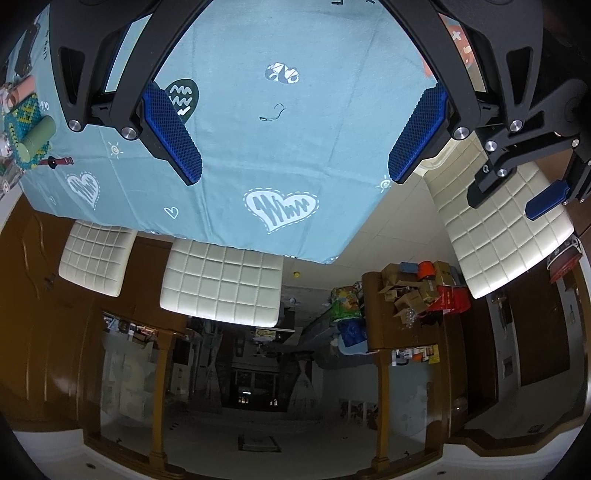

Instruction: Collect trash

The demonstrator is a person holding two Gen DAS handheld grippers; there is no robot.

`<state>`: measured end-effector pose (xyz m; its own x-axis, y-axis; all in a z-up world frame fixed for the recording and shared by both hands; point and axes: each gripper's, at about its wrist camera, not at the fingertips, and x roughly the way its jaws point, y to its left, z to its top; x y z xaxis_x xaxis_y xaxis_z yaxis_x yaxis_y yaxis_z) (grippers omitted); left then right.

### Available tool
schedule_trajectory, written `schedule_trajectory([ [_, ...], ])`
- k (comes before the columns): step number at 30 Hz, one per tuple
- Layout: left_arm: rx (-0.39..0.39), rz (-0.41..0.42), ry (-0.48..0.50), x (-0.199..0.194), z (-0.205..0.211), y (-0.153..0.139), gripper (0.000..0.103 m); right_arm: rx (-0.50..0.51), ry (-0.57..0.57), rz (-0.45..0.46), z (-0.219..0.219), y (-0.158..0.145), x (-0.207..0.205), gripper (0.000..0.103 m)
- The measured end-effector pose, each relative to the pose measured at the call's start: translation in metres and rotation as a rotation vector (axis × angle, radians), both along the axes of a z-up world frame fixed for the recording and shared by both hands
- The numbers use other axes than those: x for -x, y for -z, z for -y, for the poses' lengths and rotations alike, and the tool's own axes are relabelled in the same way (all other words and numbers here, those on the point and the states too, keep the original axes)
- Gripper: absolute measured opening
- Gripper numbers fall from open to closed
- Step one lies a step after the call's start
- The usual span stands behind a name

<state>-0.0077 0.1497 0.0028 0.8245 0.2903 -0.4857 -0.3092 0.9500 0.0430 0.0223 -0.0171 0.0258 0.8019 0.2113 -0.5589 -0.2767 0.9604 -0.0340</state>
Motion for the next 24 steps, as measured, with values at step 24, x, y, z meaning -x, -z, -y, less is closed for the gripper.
schedule_trajectory([
  [24, 0.008, -0.045, 0.053, -0.014, 0.018, 0.003, 0.083, -0.006, 0.037, -0.01, 0.018, 0.005, -0.008, 0.1],
])
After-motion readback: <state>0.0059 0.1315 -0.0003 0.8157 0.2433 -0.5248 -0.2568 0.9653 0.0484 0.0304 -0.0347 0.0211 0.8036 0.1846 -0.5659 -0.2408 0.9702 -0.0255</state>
